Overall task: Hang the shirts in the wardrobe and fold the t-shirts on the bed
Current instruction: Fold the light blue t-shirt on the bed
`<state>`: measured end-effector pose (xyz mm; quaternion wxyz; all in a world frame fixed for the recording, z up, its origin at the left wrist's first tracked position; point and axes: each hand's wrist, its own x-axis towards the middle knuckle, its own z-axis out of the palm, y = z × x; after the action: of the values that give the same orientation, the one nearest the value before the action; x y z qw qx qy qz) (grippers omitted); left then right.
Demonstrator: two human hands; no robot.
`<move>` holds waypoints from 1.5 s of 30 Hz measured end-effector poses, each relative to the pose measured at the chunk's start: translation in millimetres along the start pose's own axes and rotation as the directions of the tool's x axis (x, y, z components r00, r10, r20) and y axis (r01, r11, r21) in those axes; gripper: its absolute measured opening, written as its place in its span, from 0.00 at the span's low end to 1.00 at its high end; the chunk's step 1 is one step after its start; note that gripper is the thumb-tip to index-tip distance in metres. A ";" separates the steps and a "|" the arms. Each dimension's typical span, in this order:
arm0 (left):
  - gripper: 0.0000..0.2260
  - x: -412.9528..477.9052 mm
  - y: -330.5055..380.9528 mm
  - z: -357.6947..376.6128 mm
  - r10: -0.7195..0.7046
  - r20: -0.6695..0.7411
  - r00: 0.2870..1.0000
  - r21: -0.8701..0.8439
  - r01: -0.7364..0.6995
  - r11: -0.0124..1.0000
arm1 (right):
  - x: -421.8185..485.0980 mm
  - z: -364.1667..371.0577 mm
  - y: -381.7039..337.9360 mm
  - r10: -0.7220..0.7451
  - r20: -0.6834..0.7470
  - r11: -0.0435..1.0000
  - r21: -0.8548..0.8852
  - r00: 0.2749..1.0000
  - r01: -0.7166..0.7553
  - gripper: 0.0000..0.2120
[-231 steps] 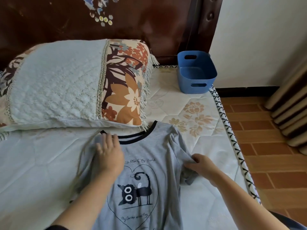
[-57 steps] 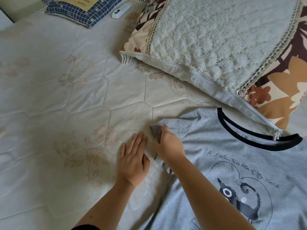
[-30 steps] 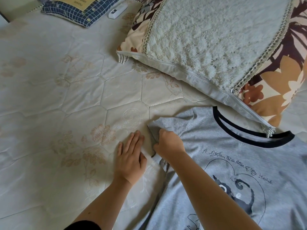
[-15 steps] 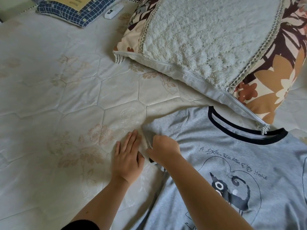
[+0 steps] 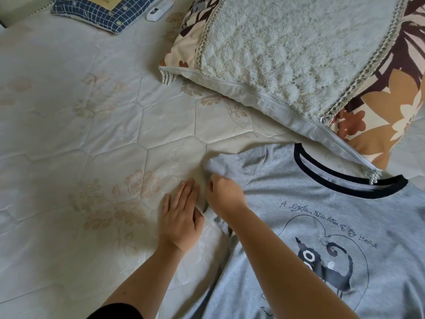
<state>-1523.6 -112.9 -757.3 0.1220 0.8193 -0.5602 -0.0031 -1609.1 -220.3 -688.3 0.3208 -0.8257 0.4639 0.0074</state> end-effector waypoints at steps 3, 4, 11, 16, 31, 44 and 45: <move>0.25 0.0 0.0 -1.2 0.006 0.003 1.000 0.020 -0.006 1.000 | -15.4 -3.0 10.2 -0.085 -0.018 0.972 0.220 0.996 0.087 0.10; 0.25 0.1 0.3 -1.6 0.009 0.004 1.000 0.026 -0.009 1.000 | -22.3 -6.0 15.3 -0.077 -0.063 0.945 0.315 0.995 0.093 0.10; 0.27 -0.5 5.4 -9.2 -0.005 0.029 1.000 0.017 0.004 1.000 | -88.7 -16.9 78.4 0.305 -0.183 0.812 0.563 0.935 -0.155 0.09; 0.26 -1.6 9.1 -17.3 0.008 0.053 0.999 -0.002 -0.008 1.000 | -150.2 -12.4 113.6 0.447 -0.131 0.738 0.613 0.885 -0.283 0.10; 0.23 -158.8 25.8 -40.2 0.048 0.066 0.997 -0.382 -0.019 0.924 | -307.0 18.7 148.0 0.408 -0.147 0.899 0.239 0.901 -0.368 0.05; 0.18 -198.1 10.5 -54.1 -0.324 0.230 0.918 -0.388 0.392 0.834 | -378.8 19.8 161.7 0.463 0.099 0.884 -0.121 0.881 -0.451 0.41; 0.18 -197.5 7.0 -55.1 -0.358 0.224 0.907 -0.404 0.420 0.812 | -379.9 21.7 160.4 0.458 0.086 0.880 -0.184 0.885 -0.438 0.39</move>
<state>-1595.7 76.9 -728.4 0.2634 0.8647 -0.3717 -0.2118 -1942.9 22.3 -671.7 0.2720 -0.7165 0.6192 0.1711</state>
